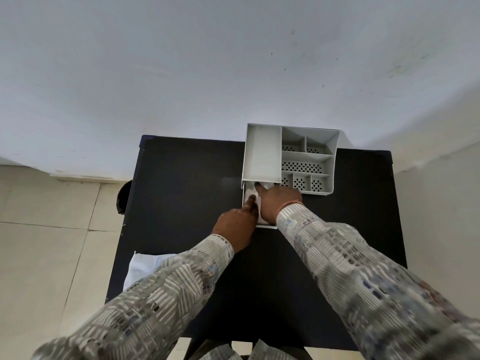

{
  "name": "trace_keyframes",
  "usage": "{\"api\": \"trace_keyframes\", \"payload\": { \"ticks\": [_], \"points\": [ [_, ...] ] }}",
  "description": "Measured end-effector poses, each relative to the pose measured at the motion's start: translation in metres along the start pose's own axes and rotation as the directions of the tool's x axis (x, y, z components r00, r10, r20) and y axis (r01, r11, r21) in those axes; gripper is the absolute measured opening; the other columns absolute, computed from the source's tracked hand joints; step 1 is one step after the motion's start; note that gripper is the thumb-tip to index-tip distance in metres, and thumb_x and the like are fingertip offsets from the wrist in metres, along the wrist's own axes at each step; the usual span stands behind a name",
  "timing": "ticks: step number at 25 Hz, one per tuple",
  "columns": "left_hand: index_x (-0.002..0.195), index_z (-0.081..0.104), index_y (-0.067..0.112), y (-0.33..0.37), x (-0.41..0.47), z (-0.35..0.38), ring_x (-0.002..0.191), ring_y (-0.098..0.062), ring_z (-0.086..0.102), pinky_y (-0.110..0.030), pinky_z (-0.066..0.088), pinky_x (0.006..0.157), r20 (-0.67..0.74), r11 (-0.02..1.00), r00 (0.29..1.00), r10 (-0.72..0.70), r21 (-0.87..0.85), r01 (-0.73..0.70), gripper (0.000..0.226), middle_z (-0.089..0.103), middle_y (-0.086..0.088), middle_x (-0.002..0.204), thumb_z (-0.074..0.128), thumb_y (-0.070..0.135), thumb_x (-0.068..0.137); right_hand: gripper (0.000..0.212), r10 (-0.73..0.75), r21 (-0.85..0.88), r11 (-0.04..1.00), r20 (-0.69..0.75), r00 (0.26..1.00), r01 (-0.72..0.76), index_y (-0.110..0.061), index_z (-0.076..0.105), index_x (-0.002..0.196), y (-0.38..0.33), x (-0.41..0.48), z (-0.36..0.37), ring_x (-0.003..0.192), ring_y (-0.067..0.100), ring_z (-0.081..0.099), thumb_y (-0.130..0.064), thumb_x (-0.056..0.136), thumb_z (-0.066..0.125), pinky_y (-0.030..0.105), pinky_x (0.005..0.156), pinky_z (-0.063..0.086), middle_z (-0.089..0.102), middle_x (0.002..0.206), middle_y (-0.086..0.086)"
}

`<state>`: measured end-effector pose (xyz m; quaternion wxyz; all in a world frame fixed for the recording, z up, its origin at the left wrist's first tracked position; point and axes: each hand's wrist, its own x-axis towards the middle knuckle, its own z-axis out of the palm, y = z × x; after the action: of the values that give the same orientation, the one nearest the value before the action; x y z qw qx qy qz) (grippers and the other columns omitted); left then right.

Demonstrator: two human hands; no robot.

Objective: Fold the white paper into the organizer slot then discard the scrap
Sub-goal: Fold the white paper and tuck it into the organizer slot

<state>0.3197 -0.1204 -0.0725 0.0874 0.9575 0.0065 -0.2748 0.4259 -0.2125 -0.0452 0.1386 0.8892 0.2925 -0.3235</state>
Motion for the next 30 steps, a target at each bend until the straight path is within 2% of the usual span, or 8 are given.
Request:
{"api": "trace_keyframes", "payload": {
  "ticks": [4, 8, 12, 14, 18, 23, 27, 30],
  "points": [
    [0.167, 0.023, 0.01, 0.005, 0.001, -0.002, 0.113, -0.039, 0.07, -0.051, 0.062, 0.088, -0.03, 1.0, 0.999, -0.028, -0.003, 0.028, 0.084, 0.029, -0.014, 0.172, 0.065, 0.014, 0.094, 0.052, -0.005, 0.006, 1.0, 0.021, 1.0, 0.005, -0.029, 0.045, 0.15, -0.002, 0.009, -0.004, 0.126, 0.034, 0.063, -0.033, 0.099, 0.052, 0.048, 0.096, 0.051, 0.065, 0.14, 0.01],
    [0.158, 0.042, 0.016, 0.0, 0.001, -0.002, 0.116, -0.038, 0.07, -0.047, 0.062, 0.088, -0.053, 1.0, 0.999, -0.008, 0.017, 0.009, 0.07, 0.019, -0.004, 0.177, 0.065, 0.018, 0.092, 0.056, 0.005, 0.236, 0.972, -0.043, 0.999, 0.005, -0.03, 0.043, 0.15, 0.016, -0.016, 0.001, 0.124, 0.037, 0.063, -0.032, 0.096, 0.055, 0.046, 0.094, 0.053, 0.063, 0.137, 0.015],
    [0.158, 0.044, 0.024, -0.01, -0.004, 0.005, 0.12, -0.034, 0.07, -0.044, 0.062, 0.089, -0.157, 1.0, 0.988, -0.005, 0.012, 0.007, 0.067, 0.024, 0.001, 0.176, 0.066, 0.028, 0.094, 0.085, 0.009, 0.148, 0.989, -0.052, 0.999, -0.001, -0.038, 0.022, 0.163, 0.017, -0.052, 0.04, 0.12, 0.037, 0.066, -0.056, 0.092, 0.064, 0.045, 0.091, 0.054, 0.063, 0.135, 0.015],
    [0.159, 0.043, 0.027, -0.015, -0.005, 0.006, 0.124, -0.033, 0.069, -0.044, 0.061, 0.09, -0.178, 1.0, 0.984, 0.007, 0.013, -0.005, 0.067, 0.024, 0.002, 0.177, 0.066, 0.033, 0.096, 0.087, -0.002, 0.13, 0.991, -0.065, 0.998, 0.01, -0.039, 0.01, 0.167, 0.016, -0.048, 0.056, 0.119, 0.035, 0.067, -0.052, 0.097, 0.061, 0.044, 0.09, 0.053, 0.064, 0.135, 0.015],
    [0.159, 0.042, 0.027, -0.021, -0.001, 0.001, 0.13, -0.034, 0.064, -0.046, 0.059, 0.096, -0.094, 0.999, 0.995, 0.024, 0.034, -0.021, 0.068, 0.019, 0.006, 0.178, 0.064, 0.043, 0.097, 0.086, -0.007, 0.232, 0.973, 0.003, 1.0, 0.006, -0.042, -0.004, 0.166, 0.019, -0.033, 0.067, 0.119, 0.037, 0.066, -0.048, 0.102, 0.052, 0.048, 0.094, 0.052, 0.063, 0.136, 0.017],
    [0.16, 0.04, 0.021, -0.015, 0.005, -0.003, 0.124, -0.038, 0.067, -0.048, 0.061, 0.092, -0.103, 0.997, 0.995, 0.014, 0.079, -0.006, 0.067, 0.016, -0.001, 0.179, 0.062, 0.037, 0.098, 0.084, 0.088, 0.226, 0.974, -0.259, 0.962, -0.028, -0.033, 0.016, 0.165, 0.02, -0.05, 0.075, 0.102, 0.032, 0.073, -0.042, 0.095, 0.062, 0.042, 0.082, 0.057, 0.069, 0.124, 0.009],
    [0.159, 0.04, 0.02, -0.012, 0.01, -0.006, 0.124, -0.036, 0.067, -0.048, 0.061, 0.089, -0.111, 0.994, 0.994, 0.013, 0.106, -0.002, 0.067, 0.018, -0.004, 0.178, 0.062, 0.037, 0.098, 0.085, 0.114, 0.231, 0.969, -0.1, 0.988, -0.088, -0.037, 0.009, 0.167, 0.018, -0.04, 0.069, 0.111, 0.035, 0.07, -0.035, 0.097, 0.058, 0.045, 0.089, 0.053, 0.069, 0.126, 0.012],
    [0.165, 0.025, 0.024, -0.013, 0.009, -0.001, 0.118, -0.036, 0.072, -0.046, 0.063, 0.083, -0.155, 0.994, 0.988, 0.014, 0.113, 0.004, 0.077, 0.021, -0.006, 0.177, 0.063, 0.035, 0.098, 0.087, 0.122, 0.228, 0.968, -0.064, 0.991, -0.104, -0.038, 0.008, 0.167, 0.018, -0.029, 0.064, 0.117, 0.036, 0.069, -0.036, 0.097, 0.06, 0.046, 0.093, 0.051, 0.067, 0.133, 0.012]
  ]
}}
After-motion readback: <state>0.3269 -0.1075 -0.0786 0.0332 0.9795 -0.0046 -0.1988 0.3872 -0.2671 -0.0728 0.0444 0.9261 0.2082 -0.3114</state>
